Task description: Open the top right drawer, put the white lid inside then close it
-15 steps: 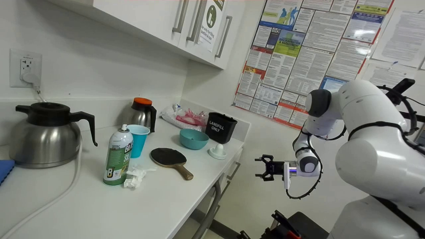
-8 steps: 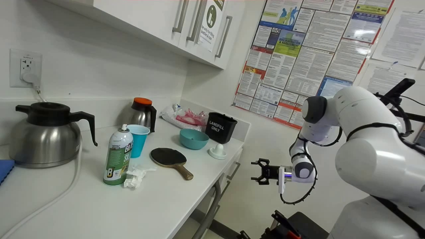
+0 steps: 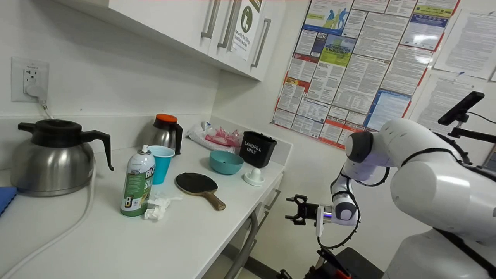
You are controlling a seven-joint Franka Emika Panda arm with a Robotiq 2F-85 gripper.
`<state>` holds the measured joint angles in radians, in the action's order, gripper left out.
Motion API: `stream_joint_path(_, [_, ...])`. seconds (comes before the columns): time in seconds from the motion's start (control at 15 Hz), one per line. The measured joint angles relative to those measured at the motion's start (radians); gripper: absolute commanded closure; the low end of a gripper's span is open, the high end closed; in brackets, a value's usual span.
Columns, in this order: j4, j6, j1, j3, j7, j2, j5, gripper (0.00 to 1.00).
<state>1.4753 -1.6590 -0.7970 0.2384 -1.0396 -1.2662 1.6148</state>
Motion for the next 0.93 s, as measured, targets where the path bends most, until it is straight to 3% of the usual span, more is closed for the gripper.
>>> stream_joint_path(0.67, [-0.158,0.028,-0.033,-0.094,0.018,-0.108,0.079,0.0])
stream_joint_path(0.73, [-0.167,0.028,-0.032,-0.1,0.022,-0.116,0.09,0.25])
stream_joint_path(0.8, [-0.176,0.027,-0.03,-0.104,0.024,-0.123,0.101,0.27])
stream_joint_path(0.93, [-0.19,0.027,-0.027,-0.114,0.025,-0.137,0.121,0.44])
